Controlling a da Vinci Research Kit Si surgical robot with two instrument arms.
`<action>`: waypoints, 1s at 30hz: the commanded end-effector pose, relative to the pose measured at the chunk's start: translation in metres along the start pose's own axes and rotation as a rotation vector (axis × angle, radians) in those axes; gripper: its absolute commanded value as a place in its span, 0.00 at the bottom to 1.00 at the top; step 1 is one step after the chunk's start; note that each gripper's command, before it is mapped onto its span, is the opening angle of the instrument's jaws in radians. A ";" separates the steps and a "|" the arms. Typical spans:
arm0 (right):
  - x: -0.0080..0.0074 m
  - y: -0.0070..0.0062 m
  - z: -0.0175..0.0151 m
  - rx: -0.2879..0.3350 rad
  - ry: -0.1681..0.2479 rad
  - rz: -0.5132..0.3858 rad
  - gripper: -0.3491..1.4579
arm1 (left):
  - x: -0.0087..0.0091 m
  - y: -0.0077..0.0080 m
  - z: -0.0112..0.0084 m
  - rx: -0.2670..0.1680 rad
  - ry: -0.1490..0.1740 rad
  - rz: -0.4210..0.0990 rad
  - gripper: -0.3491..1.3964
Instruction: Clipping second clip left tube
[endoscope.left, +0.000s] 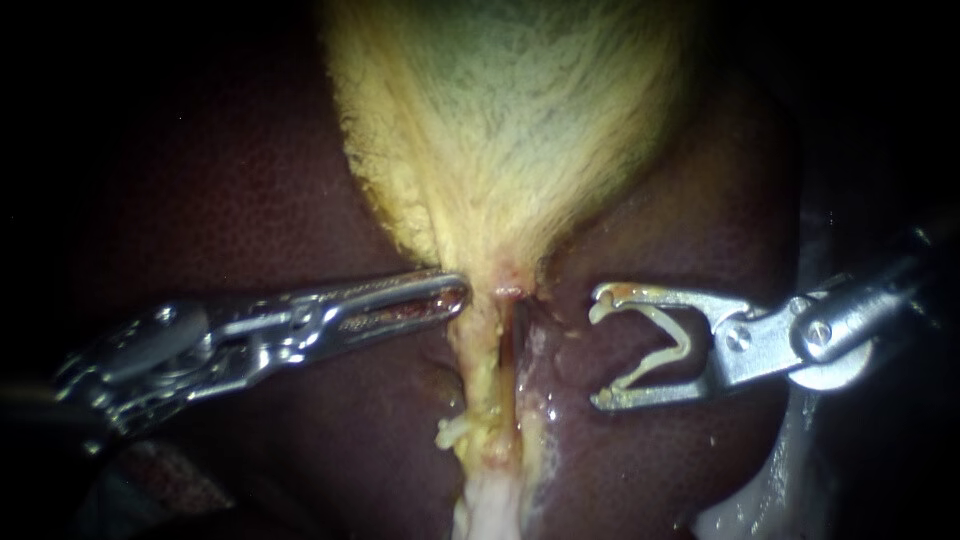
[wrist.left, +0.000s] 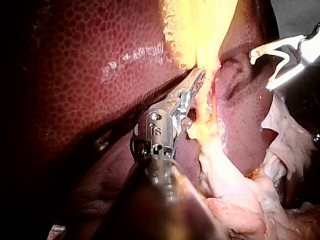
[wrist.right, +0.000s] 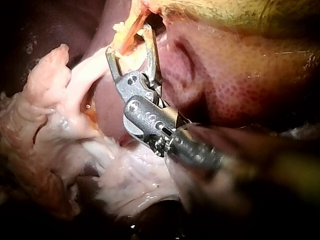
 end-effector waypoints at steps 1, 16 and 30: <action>-0.0001 0.0000 0.0000 0.000 0.000 0.000 0.52 | 0.0000 0.0000 -0.0001 0.000 0.000 0.000 0.00; -0.0018 -0.0030 0.0088 0.050 0.018 0.086 0.52 | -0.0007 0.0005 -0.0064 -0.004 0.002 0.005 0.00; -0.0061 -0.0023 0.0157 0.049 0.013 0.141 0.52 | -0.0016 -0.0007 -0.0078 -0.004 0.004 -0.001 0.00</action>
